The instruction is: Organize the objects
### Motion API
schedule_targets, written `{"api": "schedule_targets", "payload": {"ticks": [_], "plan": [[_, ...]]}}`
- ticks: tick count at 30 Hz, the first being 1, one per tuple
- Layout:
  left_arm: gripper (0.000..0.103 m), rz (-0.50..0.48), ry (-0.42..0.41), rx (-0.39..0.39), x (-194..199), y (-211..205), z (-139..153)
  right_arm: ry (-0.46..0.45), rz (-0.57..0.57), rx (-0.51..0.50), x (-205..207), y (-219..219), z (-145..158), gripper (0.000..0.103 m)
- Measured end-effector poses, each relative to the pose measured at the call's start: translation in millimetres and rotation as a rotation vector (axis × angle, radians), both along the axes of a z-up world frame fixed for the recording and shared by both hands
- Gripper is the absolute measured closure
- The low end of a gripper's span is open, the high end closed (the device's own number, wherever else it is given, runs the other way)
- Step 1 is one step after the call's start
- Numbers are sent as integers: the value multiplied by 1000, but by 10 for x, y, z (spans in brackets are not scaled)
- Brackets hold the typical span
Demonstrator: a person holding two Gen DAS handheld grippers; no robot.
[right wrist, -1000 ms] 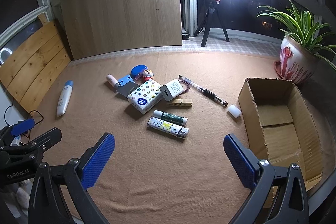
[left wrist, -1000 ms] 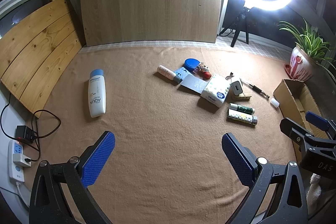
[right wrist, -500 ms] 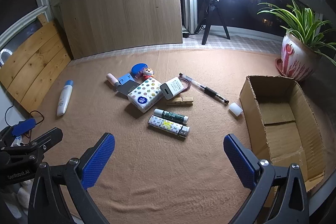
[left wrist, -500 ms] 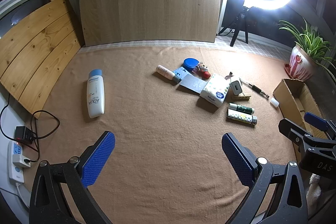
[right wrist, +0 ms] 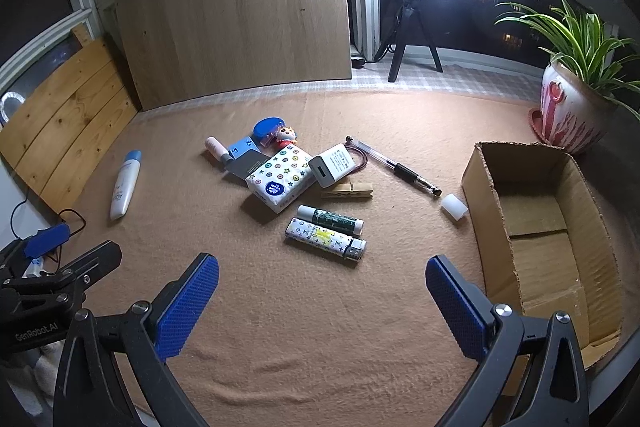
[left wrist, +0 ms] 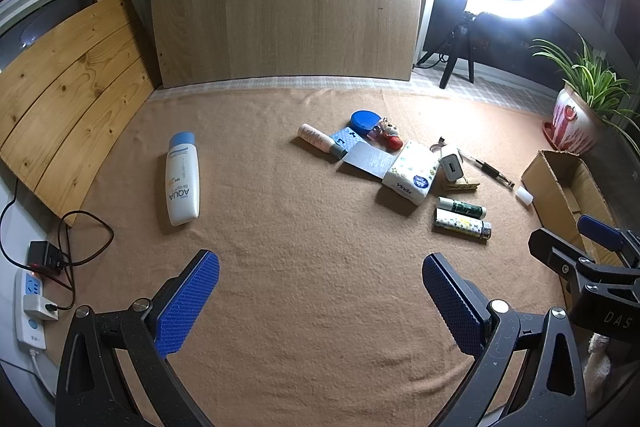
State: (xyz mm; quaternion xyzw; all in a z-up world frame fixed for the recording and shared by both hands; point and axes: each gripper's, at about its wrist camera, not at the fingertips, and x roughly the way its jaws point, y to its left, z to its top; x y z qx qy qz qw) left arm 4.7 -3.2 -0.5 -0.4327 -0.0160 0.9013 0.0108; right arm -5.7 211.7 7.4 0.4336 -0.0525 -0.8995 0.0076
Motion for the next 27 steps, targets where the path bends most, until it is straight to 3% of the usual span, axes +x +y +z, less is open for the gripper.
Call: {"api": "schedule_targets", "payload": {"ticks": [24,27], "plan": [[0,-14,-20,1,-183,52,-102,-49,16,-59,-173,112,-108,1],[0,-9,-23,0,-199,30,-115,-44,34,-60,-247,112,-111,6]]}}
